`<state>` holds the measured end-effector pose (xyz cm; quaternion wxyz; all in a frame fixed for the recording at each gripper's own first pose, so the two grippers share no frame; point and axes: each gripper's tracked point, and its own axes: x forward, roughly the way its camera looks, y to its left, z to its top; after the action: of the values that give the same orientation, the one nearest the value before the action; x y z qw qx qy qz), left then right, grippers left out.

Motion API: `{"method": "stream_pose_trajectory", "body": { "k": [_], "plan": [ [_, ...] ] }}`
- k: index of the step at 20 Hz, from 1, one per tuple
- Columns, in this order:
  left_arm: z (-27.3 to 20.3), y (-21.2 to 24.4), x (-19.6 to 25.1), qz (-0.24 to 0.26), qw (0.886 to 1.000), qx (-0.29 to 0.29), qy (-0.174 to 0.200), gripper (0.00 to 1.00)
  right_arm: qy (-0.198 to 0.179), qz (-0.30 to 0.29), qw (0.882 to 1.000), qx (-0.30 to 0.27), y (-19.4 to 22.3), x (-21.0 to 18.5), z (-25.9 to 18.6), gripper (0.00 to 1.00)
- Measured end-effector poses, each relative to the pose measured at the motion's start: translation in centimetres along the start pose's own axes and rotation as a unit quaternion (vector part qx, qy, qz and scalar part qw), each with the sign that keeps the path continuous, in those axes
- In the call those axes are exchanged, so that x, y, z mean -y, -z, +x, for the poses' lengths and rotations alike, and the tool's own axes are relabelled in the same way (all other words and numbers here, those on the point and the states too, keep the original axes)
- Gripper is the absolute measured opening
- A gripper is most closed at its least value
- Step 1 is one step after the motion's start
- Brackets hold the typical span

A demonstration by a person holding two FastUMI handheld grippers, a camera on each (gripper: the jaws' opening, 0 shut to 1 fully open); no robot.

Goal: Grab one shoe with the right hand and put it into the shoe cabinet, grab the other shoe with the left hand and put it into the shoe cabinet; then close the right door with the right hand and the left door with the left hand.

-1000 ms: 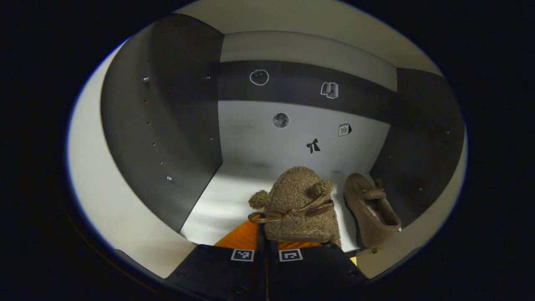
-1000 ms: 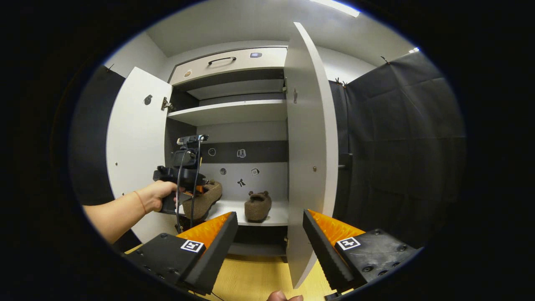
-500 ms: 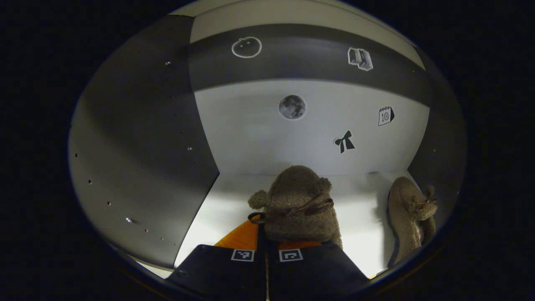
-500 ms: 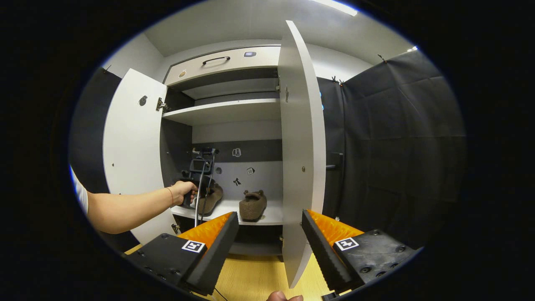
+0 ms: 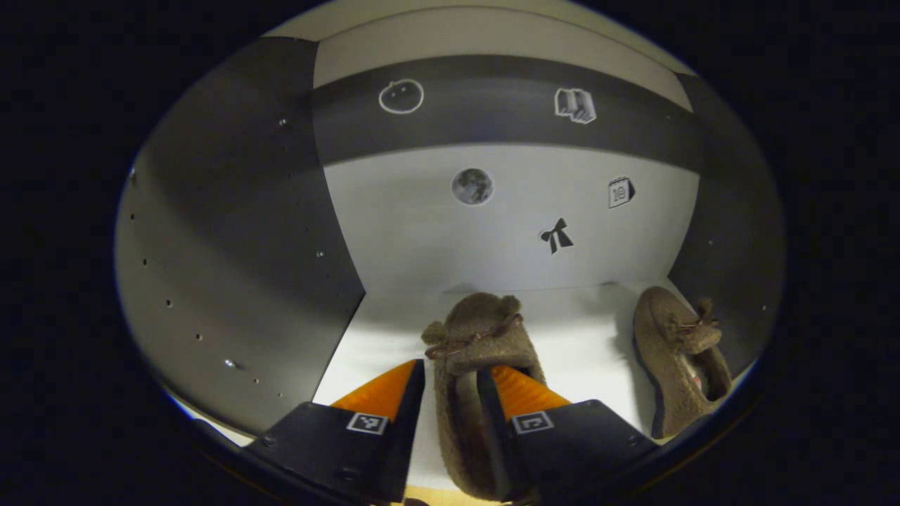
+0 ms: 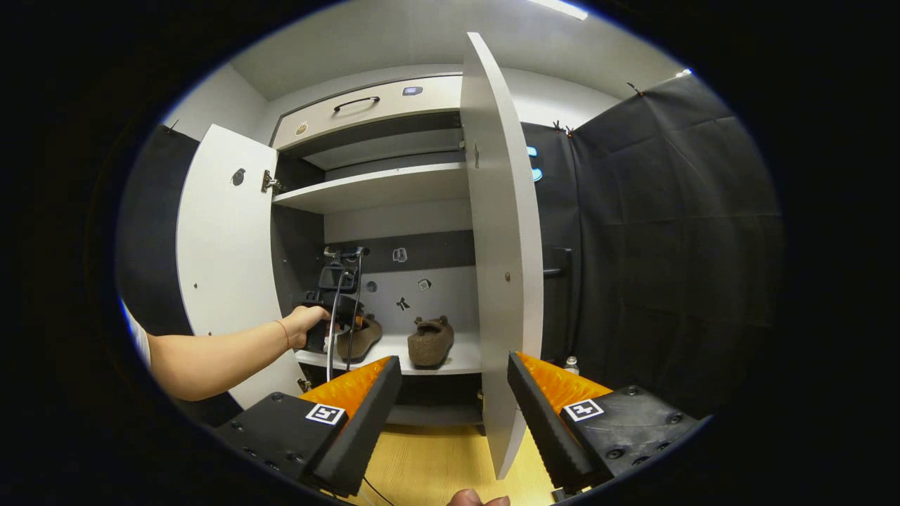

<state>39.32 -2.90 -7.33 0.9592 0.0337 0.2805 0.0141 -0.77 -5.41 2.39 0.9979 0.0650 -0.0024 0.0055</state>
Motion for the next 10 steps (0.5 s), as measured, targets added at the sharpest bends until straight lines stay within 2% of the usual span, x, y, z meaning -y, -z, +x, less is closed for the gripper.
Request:
{"method": "stream_pose_trajectory", "body": {
  "k": [1, 2, 4, 5, 6, 8, 10],
  "plan": [
    [-1.1, -0.1, 0.5, -0.004, 1.0, 0.011, 0.01, 0.55, -0.001, 0.003, 1.0, -0.002, 0.1, -0.1, -0.1, 0.97],
    [-2.3, -0.3, 0.9, -0.006, 1.0, 0.023, 0.019, 0.67, -0.002, 0.005, 1.0, -0.004, 0.1, -0.1, -0.2, 0.97],
    [-4.9, -0.9, 0.9, 0.004, 0.998, 0.058, 0.02, 0.87, -0.003, 0.008, 1.0, -0.009, 0.1, 0.0, -0.7, 0.97],
    [-6.4, -1.2, 0.8, 0.01, 0.997, 0.078, 0.015, 0.93, -0.005, 0.008, 1.0, -0.01, 0.1, 0.0, -0.9, 0.97],
    [-8.1, -1.5, 1.0, 0.017, 0.995, 0.096, 0.016, 0.96, -0.005, 0.008, 1.0, -0.009, -0.1, 0.0, -1.1, 0.97],
    [-11.3, -1.8, 1.6, 0.019, 0.991, 0.133, 0.023, 0.96, -0.006, 0.005, 1.0, -0.005, -0.5, 0.2, -1.4, 0.97],
    [-14.9, -1.5, 3.1, 0.005, 0.985, 0.164, 0.051, 0.96, -0.007, -0.005, 1.0, -0.002, -0.8, 0.6, -1.8, 0.97]
  ]
}}
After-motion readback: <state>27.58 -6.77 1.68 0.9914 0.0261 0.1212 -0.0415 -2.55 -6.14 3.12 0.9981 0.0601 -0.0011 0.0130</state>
